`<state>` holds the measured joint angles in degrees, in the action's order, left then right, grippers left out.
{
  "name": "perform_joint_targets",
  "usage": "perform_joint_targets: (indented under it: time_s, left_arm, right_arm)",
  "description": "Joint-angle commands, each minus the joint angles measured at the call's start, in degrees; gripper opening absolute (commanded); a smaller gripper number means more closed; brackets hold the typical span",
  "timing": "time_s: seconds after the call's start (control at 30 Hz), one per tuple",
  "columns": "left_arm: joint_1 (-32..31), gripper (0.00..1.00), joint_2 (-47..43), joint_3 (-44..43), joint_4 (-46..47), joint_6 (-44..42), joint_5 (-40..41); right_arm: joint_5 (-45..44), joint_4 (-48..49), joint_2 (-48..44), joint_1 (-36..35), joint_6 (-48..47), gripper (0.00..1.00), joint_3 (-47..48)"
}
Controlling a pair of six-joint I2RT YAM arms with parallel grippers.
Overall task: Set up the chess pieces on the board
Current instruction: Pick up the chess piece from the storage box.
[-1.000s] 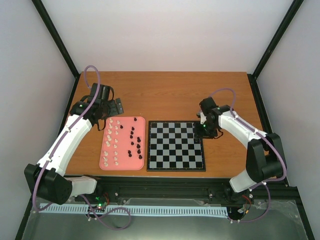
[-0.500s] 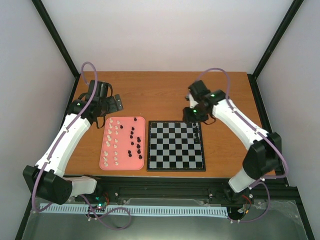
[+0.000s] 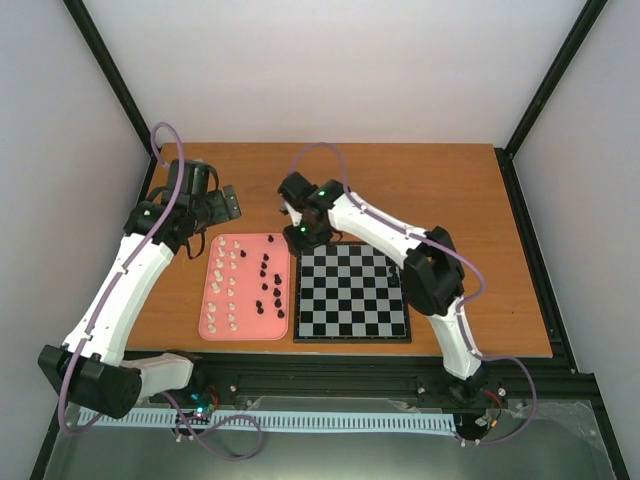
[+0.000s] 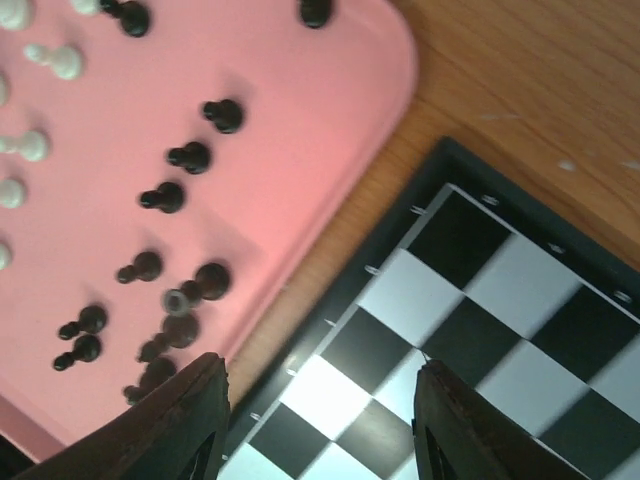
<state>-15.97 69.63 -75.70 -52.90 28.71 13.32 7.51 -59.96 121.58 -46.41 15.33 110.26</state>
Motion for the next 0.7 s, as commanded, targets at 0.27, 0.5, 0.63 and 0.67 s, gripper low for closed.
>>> perform_joint_targets:
  time_s: [0.27, 0.5, 0.63, 0.67]
  left_arm:
    - [0.2, 1.0, -1.9, 0.4, -0.6, 0.5, 0.2]
    - [0.2, 1.0, -2.6, 0.5, -0.8, 0.4, 0.2]
    - [0.2, 1.0, -2.9, 0.4, -0.9, 0.2, 0.6]
    - [0.2, 1.0, -3.0, 0.3, -1.0, 0.2, 0.8]
  right_arm:
    - [0.0, -7.3, 9.3, -8.2, -4.7, 0.58, 12.2]
    - [0.6, -7.6, 11.7, -9.1, -5.1, 0.57, 12.7]
    - [1.0, -7.6, 13.3, -9.1, -5.5, 0.56, 13.7]
    - [1.3, -7.7, 13.8, -9.1, -5.8, 0.55, 14.1]
